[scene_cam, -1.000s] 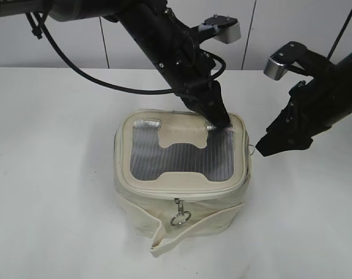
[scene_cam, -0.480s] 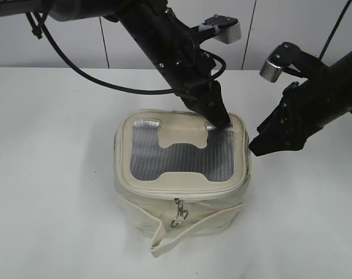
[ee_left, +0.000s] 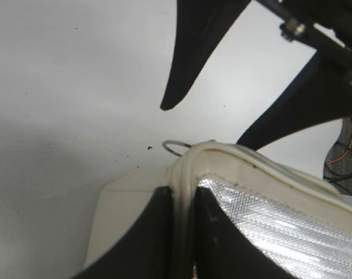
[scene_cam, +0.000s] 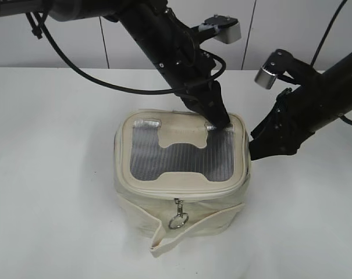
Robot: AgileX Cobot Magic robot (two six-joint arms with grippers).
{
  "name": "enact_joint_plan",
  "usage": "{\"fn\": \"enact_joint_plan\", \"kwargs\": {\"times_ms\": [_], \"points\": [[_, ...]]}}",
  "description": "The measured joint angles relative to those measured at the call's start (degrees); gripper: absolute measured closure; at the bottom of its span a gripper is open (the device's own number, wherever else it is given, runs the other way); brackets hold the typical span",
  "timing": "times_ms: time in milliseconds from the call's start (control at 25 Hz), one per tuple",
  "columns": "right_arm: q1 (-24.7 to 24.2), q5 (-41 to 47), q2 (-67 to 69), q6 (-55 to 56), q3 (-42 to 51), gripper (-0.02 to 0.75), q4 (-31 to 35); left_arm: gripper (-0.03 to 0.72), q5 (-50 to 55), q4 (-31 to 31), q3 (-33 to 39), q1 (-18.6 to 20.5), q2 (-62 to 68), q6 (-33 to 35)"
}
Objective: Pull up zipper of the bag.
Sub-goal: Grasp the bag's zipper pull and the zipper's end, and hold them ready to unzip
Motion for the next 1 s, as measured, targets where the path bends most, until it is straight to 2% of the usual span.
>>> {"fn": "enact_joint_plan", "kwargs": {"times_ms": [360, 480, 600, 680, 1000], "points": [[0.00, -2.09, 3.71, -0.84, 0.00, 0.312, 4.12, 0.608, 0.00, 0.00, 0.00, 0.00, -0.02, 0.00], [0.00, -2.23, 3.83, -2.45, 0.00, 0.424, 5.29, 0.608, 0.00, 0.00, 0.00, 0.00, -0.02, 0.00], [0.00, -1.99, 3.83, -2.82, 0.00, 0.650, 5.05, 0.608, 0.00, 0.00, 0.00, 0.00, -0.02, 0.00], [0.00, -1.73, 3.83, -2.04, 0.00, 0.723, 3.99, 0.608, 0.00, 0.00, 0.00, 0.00, -0.02, 0.00], [0.00, 0.90, -0.02, 9.16, 0.00, 0.729, -5.36, 0.608, 0.00, 0.06, 0.00, 0.00, -0.02, 0.00]]}}
